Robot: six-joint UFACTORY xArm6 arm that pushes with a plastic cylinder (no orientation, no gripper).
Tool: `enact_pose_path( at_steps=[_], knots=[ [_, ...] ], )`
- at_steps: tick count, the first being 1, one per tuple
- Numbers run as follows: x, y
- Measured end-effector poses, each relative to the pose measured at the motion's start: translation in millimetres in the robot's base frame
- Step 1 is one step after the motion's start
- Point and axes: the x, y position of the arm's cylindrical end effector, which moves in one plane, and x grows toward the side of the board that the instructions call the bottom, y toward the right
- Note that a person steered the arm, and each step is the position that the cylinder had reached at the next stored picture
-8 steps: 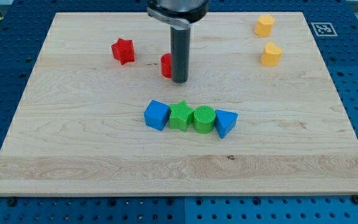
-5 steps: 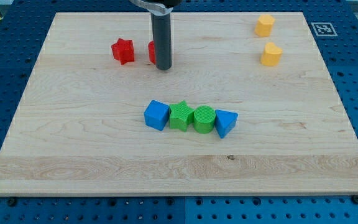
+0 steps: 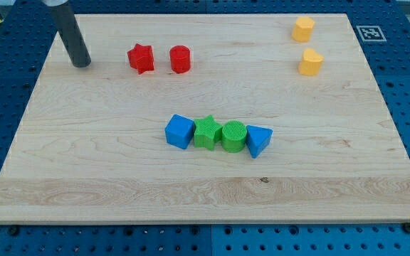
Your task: Push the red star closer to the red circle
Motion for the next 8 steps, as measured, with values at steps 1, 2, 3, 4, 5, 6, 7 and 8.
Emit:
enact_pose_path(
  at_steps=[1,2,3,4,5,6,7,8],
  knots=[
    [-6,10],
    [-6,25],
    [-6,43],
    [-6,59],
    [-6,76],
    [-2,90],
    [-1,98],
    [-1,98]
  ],
)
